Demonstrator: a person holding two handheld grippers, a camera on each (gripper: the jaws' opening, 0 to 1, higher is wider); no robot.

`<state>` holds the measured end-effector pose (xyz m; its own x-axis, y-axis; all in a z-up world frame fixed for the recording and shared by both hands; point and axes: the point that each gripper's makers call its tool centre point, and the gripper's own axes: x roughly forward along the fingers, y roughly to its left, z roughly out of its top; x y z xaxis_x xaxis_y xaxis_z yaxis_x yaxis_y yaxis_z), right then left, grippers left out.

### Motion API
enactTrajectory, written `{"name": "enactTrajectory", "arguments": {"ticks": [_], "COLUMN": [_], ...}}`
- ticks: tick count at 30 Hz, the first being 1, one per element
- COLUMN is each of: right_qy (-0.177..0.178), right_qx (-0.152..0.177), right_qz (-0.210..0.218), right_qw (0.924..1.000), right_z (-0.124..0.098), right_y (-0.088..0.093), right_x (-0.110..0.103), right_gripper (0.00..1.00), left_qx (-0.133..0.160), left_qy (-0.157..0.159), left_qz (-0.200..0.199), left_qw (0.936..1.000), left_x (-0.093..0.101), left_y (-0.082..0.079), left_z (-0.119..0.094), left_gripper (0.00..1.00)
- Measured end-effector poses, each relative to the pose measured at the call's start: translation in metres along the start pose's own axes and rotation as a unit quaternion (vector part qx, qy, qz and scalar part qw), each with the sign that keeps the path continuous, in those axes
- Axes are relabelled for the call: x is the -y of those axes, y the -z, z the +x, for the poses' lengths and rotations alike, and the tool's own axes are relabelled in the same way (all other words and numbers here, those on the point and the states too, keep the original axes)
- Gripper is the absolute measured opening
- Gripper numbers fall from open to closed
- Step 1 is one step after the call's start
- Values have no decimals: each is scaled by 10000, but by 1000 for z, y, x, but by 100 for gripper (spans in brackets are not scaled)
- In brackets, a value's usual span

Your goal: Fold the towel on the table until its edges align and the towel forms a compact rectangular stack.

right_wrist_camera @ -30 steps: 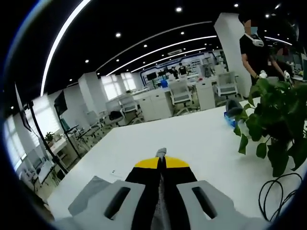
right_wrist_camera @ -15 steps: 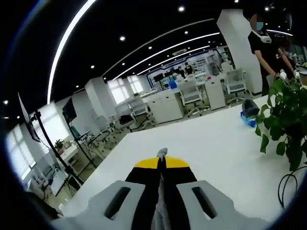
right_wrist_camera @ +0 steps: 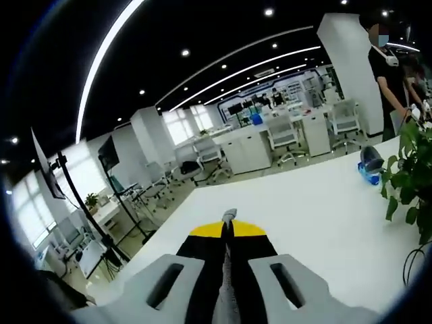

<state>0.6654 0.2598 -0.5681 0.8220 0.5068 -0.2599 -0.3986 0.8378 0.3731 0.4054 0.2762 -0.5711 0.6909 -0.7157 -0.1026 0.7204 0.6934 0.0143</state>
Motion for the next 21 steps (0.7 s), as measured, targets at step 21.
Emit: {"name": "enactTrajectory", "arguments": {"ticks": [21], "right_qy": [-115], "right_qx": [-578], "right_qz": [-319], "right_qw": [9978], "right_z": [62], "right_y": [62], "right_x": [-61], "right_gripper": [0], "left_qx": [-88], "left_qy": [-1203], "left_qz": [-333], "left_qw": [9921], "left_x": [-93], "left_y": [56], "left_z": [-100], "left_gripper": [7]}}
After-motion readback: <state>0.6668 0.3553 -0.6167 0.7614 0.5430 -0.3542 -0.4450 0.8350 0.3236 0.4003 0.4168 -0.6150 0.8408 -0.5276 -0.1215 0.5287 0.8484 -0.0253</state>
